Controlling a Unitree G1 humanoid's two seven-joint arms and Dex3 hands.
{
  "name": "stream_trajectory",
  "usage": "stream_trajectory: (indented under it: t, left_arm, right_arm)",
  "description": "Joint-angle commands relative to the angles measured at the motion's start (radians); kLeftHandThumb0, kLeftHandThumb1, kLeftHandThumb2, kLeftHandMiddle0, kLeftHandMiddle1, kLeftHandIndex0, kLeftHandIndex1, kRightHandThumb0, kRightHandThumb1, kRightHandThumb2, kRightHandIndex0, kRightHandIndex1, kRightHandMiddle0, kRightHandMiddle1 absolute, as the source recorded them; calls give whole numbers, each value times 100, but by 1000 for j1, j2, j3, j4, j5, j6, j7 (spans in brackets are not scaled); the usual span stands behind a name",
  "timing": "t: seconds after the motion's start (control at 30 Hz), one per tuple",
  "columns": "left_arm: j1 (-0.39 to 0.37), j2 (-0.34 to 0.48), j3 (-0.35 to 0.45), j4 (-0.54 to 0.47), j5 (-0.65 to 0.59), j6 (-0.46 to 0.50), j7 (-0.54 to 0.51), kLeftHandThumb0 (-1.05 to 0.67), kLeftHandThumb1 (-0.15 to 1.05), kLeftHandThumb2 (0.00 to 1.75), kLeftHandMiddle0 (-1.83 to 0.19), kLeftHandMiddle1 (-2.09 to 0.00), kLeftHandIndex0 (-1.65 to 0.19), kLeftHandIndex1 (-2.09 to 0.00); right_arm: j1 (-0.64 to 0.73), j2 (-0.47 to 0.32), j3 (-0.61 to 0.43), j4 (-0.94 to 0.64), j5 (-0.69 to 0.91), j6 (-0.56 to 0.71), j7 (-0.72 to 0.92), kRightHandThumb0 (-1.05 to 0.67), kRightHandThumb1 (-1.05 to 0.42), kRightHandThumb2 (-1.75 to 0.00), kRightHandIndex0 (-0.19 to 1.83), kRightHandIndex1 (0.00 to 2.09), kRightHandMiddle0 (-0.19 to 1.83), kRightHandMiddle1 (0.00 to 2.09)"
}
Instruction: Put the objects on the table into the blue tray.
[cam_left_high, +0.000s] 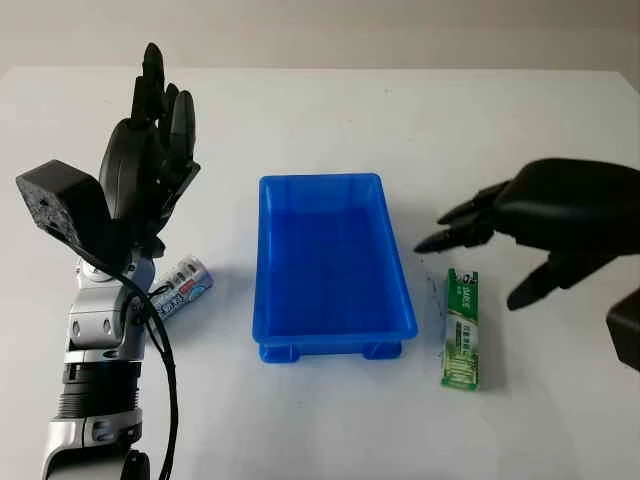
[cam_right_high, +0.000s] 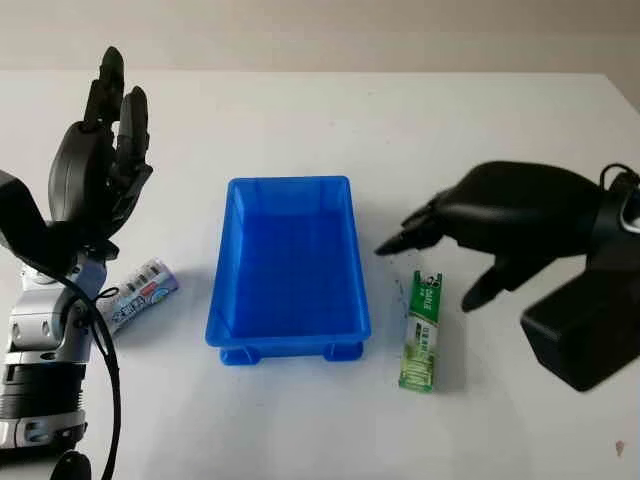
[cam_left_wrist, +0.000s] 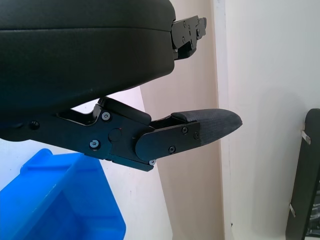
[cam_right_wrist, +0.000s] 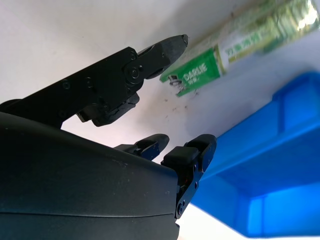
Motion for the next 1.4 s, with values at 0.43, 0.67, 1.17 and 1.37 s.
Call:
stream_trajectory:
  t: [0.43, 0.67, 1.17, 1.37]
  left_arm:
    - [-13, 20, 9, -12, -7, 7, -11, -72, 105, 59, 19, 0, 19, 0]
    - [-9, 22, 4, -15, -2, 4, -12, -71, 105, 60, 19, 0, 19, 0]
    - [-9, 23, 16, -1, -21, -3, -29, -73, 105, 58, 19, 0, 19, 0]
    - [-8, 23, 19, -2, -31, 1, -31, -72, 105, 57, 19, 0, 19, 0]
  right_arm:
    - [138, -8, -2, -31, -53, -71, -100, -29, -83, -6, 52, 12, 54, 8]
    - [182, 56, 12, 58, -108, -207, -242, -24, -94, -6, 25, 84, 20, 98]
    - [107, 101, 19, 267, -636, -501, -719, -40, -103, -9, 41, 199, 26, 190]
    - [5, 57, 74, 348, -861, -403, -1011, -47, -105, -24, 92, 209, 65, 209]
